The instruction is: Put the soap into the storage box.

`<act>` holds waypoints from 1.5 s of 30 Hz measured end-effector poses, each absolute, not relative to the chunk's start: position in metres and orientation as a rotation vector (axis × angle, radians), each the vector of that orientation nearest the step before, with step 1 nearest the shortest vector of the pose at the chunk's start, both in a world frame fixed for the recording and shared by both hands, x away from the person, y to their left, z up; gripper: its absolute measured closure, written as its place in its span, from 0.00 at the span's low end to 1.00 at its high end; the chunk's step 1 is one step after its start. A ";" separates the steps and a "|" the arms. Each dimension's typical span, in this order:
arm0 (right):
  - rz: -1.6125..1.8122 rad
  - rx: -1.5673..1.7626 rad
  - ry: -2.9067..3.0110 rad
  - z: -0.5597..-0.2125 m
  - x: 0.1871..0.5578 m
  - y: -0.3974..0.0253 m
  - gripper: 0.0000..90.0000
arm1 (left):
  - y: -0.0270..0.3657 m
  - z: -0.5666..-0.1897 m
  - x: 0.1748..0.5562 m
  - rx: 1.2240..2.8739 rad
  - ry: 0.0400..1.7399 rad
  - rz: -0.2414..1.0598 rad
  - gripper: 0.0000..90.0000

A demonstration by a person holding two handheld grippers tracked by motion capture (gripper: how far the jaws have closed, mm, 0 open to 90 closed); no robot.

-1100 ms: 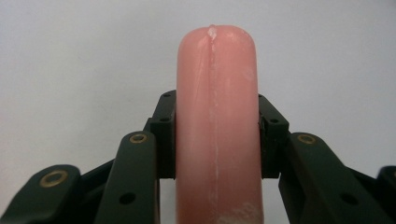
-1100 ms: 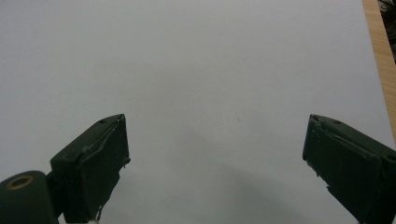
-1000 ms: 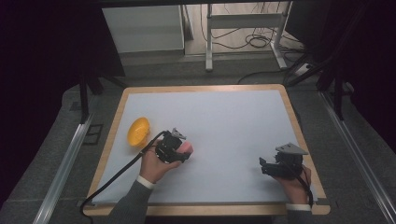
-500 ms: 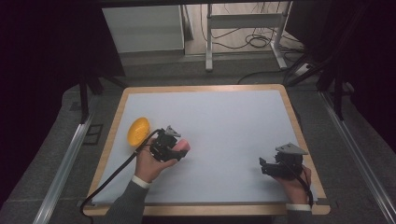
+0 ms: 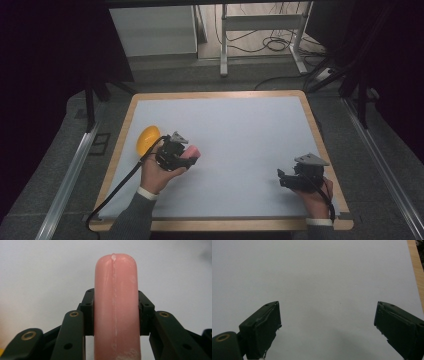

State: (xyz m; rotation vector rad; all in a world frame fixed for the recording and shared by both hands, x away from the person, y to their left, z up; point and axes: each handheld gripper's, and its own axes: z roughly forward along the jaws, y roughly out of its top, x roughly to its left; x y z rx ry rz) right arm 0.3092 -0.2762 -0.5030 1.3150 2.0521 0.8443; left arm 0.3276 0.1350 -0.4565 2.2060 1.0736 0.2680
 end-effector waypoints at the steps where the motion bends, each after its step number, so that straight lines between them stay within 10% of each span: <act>1: 0.844 1.315 2.052 -0.503 0.309 -0.276 0.07 | 0.135 -0.456 0.328 2.204 1.073 0.270 0.67; 45: 0.839 1.311 2.041 -0.504 0.309 -0.276 0.07 | 0.172 -0.436 0.334 2.130 1.145 0.352 0.67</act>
